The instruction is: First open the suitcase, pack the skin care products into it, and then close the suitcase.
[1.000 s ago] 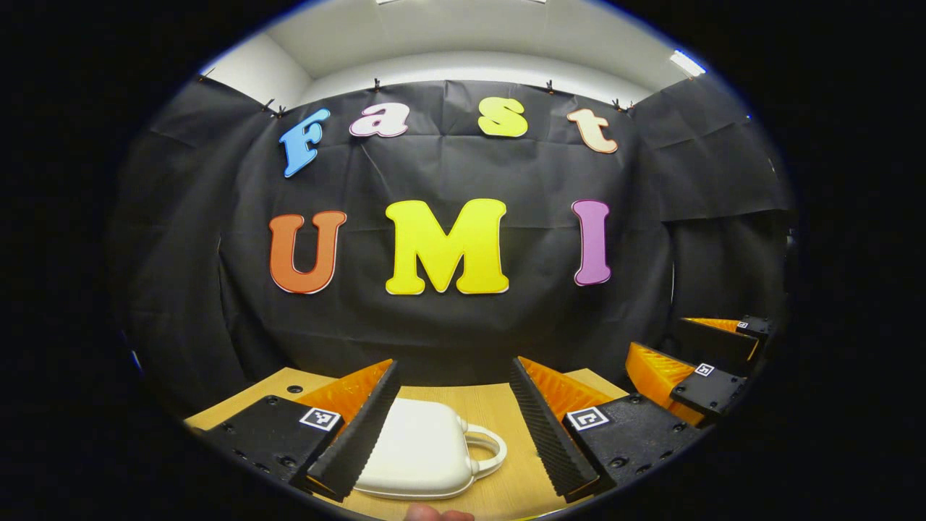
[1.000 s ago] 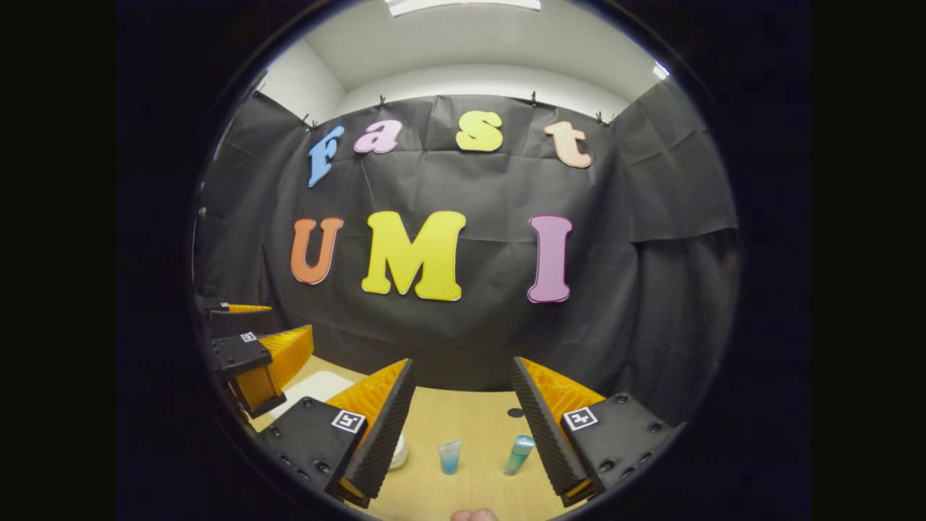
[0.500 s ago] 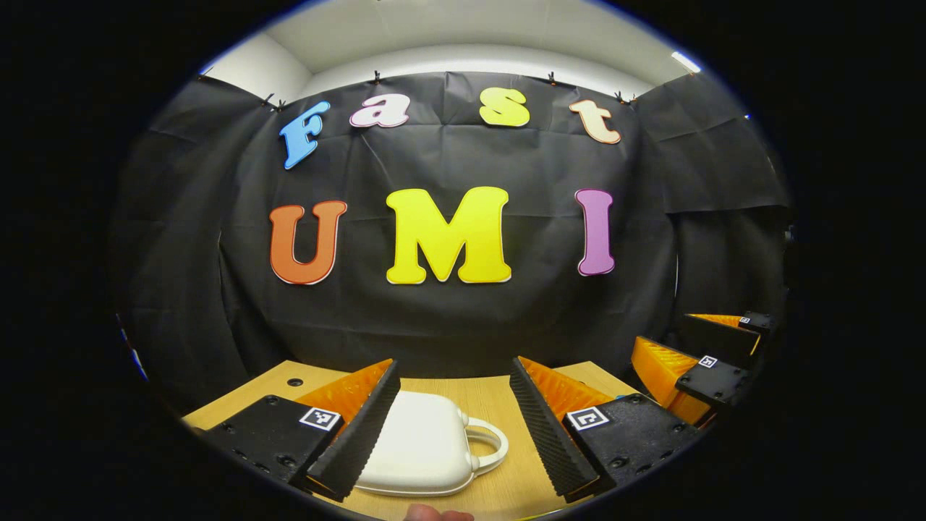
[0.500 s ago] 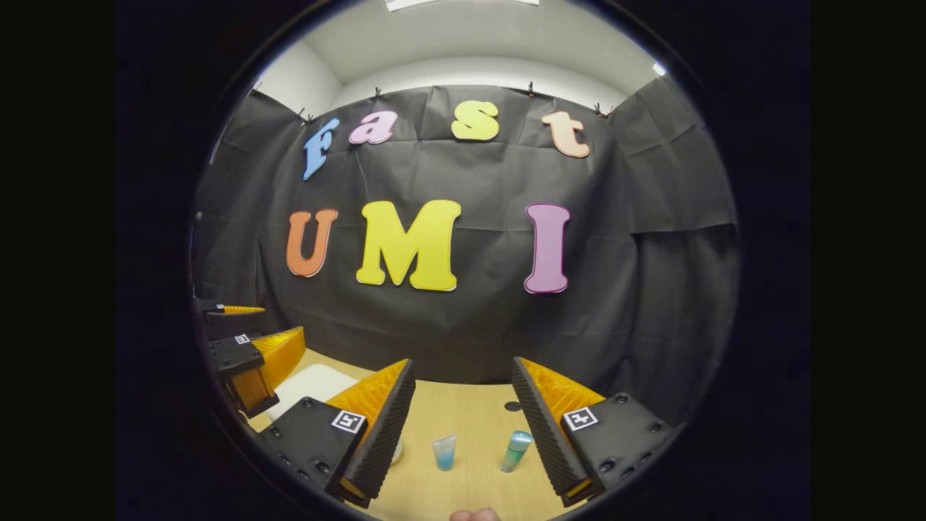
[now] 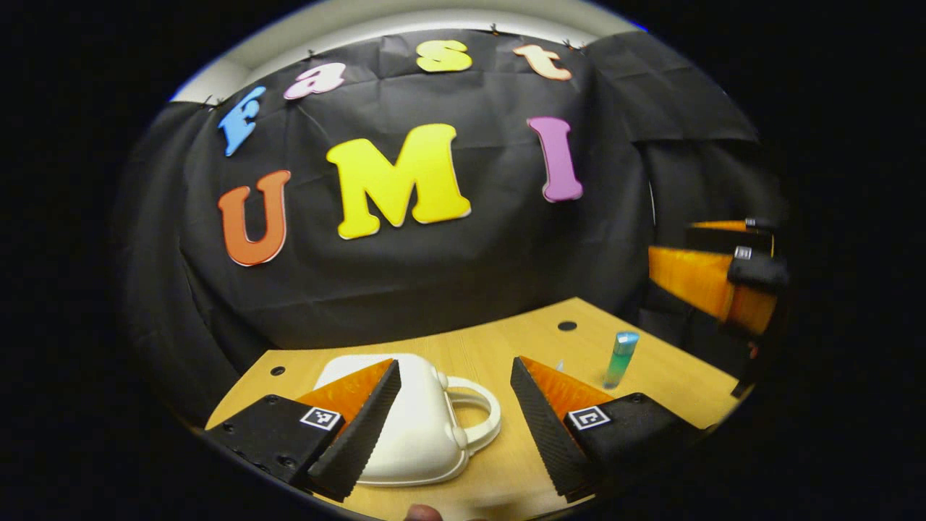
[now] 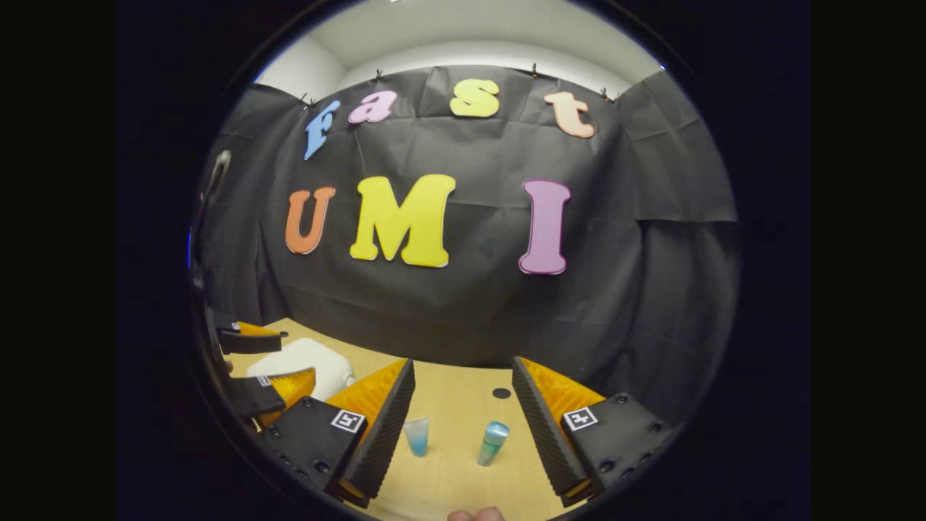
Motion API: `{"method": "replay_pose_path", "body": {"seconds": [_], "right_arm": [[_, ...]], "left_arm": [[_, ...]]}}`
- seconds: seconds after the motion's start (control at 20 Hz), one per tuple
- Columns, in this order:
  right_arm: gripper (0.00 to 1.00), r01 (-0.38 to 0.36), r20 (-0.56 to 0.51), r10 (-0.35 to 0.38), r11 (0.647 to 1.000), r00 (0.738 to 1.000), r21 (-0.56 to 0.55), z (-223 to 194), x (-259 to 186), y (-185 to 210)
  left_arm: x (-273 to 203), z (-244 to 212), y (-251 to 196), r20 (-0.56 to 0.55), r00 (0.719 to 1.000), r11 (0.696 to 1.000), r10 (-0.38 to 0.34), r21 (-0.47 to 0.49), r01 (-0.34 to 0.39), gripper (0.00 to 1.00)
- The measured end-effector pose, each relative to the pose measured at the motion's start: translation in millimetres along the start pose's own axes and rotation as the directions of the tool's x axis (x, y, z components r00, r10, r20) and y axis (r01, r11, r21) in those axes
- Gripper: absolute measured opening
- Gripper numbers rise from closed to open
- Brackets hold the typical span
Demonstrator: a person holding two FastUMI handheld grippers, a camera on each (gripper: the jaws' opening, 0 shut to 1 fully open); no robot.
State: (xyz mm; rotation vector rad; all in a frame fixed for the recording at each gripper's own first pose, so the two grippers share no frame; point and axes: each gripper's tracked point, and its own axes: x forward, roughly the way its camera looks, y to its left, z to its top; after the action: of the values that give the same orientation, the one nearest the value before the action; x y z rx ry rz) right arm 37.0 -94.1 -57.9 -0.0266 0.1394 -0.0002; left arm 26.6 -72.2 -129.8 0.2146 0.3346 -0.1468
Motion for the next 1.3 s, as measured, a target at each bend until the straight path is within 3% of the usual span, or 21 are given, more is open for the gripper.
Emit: {"method": "replay_pose_path", "body": {"seconds": [0.25,0.55,0.75,0.95,1.05,1.1,1.3], "right_arm": [[0.81,0.048,-0.055,-0.047,0.999,0.997,0.019,-31,9,-66],[0.81,0.093,-0.117,-0.086,0.995,0.989,0.049,-56,12,-109],[0.81,0.122,-0.115,-0.115,0.991,0.987,0.056,-56,8,-117],[0.81,0.146,-0.144,-0.136,0.987,0.98,0.06,-66,0,-116],[0.8,0.146,-0.153,-0.136,0.988,0.979,0.057,-68,-6,-113],[0.81,0.149,-0.153,-0.14,0.988,0.978,0.05,-68,-8,-113],[0.81,0.162,-0.145,-0.153,0.986,0.978,0.049,-63,-12,-111]], "left_arm": [[29,-47,-23,-0.14,0.99,0.961,-0.026,0.27,0.064,0.96],[69,-103,-29,-0.31,0.95,0.846,0.045,0.517,0.129,0.96],[86,-123,-24,-0.364,0.929,0.818,0.07,0.554,0.155,0.94],[98,-139,-22,-0.411,0.908,0.803,0.078,0.566,0.187,0.76],[100,-146,-24,-0.438,0.894,0.797,0.091,0.571,0.199,0.6],[101,-146,-25,-0.442,0.893,0.795,0.086,0.571,0.206,0.47],[99,-136,-26,-0.44,0.894,0.799,0.084,0.566,0.203,0.3]]}}
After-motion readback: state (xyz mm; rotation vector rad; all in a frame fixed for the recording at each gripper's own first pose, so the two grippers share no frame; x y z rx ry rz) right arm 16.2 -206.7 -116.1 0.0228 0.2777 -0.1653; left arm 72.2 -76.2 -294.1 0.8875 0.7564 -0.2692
